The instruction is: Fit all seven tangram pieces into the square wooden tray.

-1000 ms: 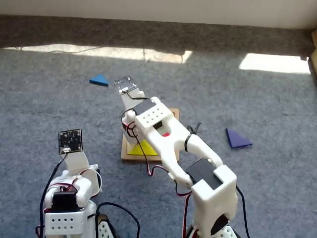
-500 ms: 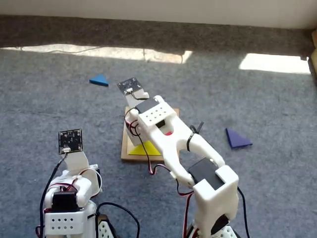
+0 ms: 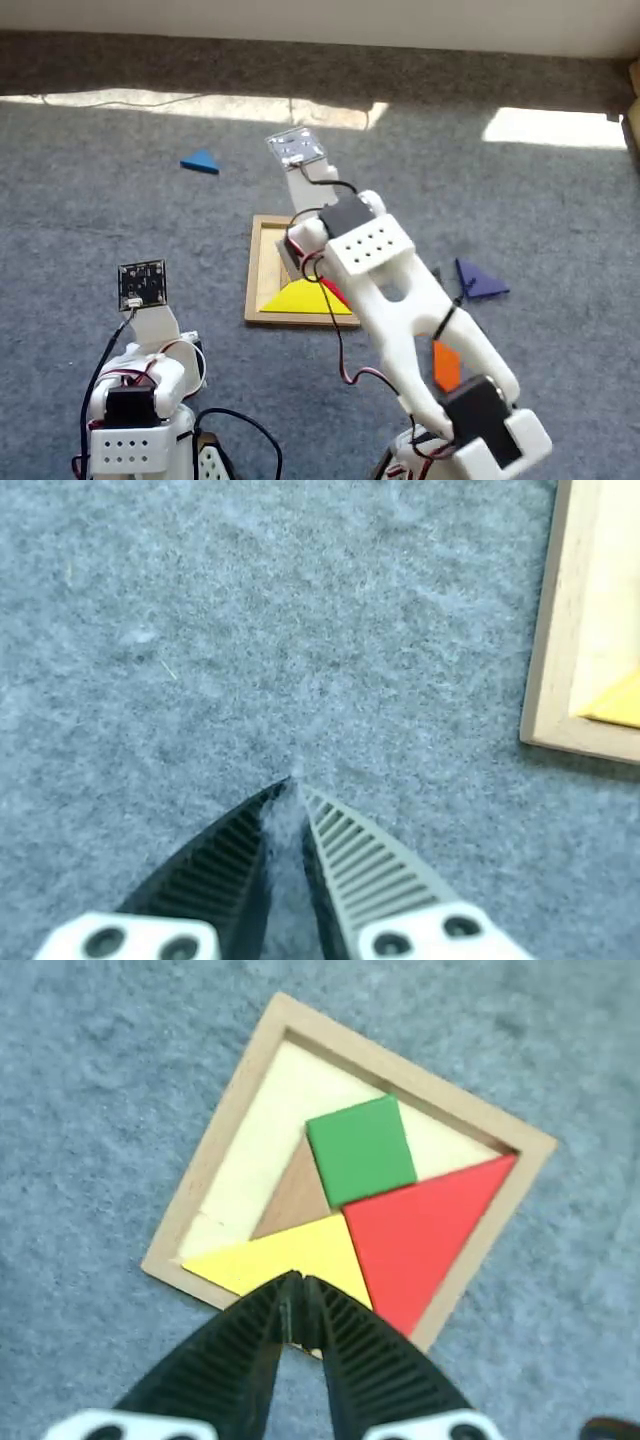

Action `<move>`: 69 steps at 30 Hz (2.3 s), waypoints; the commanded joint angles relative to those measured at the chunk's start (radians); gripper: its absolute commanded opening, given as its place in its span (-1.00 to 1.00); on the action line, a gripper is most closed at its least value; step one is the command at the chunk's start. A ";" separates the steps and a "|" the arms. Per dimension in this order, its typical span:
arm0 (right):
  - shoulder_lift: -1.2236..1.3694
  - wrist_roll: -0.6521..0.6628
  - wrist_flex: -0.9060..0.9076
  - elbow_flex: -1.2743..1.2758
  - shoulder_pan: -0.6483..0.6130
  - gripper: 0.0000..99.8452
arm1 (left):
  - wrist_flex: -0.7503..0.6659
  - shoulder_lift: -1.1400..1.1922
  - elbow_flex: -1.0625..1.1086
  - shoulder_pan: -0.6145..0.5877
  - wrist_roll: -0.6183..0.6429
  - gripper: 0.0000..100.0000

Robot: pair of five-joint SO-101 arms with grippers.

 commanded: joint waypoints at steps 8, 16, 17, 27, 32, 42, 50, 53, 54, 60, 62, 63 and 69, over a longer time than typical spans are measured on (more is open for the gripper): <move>-0.573 0.009 0.005 0.455 0.220 -0.98 | 0.005 -0.016 0.019 0.018 -0.006 -0.99; -0.892 0.083 -0.002 0.766 0.398 -0.98 | 0.005 -0.016 0.019 0.019 -0.008 -0.99; -0.917 0.123 -0.002 0.800 0.415 -0.98 | 0.005 -0.016 0.019 0.019 -0.008 -0.99; -1.056 0.218 -0.128 1.052 0.591 -0.98 | 0.008 -0.016 0.019 0.019 -0.006 -0.99; -1.112 0.219 -0.180 1.152 0.591 -0.98 | 0.008 -0.016 0.019 0.042 -0.009 -0.99; -1.245 0.226 -0.262 1.317 0.591 -0.98 | 0.005 -0.018 -0.226 -0.151 -0.252 -0.99; -1.372 0.227 -0.219 1.356 0.593 -0.98 | -0.060 -0.005 -0.398 -0.205 -0.534 -0.99; -1.414 0.227 -0.194 1.359 0.593 -0.98 | -0.058 -0.004 -0.470 -0.206 -0.534 -0.99; -1.425 0.227 -0.186 1.363 0.593 -0.98 | -0.058 0.004 -0.490 -0.206 -0.534 -0.99; -1.512 0.227 -0.153 1.397 0.593 -0.98 | -0.066 0.335 -0.684 -0.205 -0.534 -0.99; -1.549 0.227 -0.133 1.400 0.593 -0.98 | -0.068 0.516 -0.788 -0.205 -0.535 -0.99; -1.567 0.227 -0.122 1.402 0.593 -0.98 | -0.068 0.598 -0.842 -0.205 -0.535 -0.99; -1.669 0.227 -0.062 1.429 0.593 -0.98 | -0.149 1.035 -1.113 -0.205 -0.534 -0.80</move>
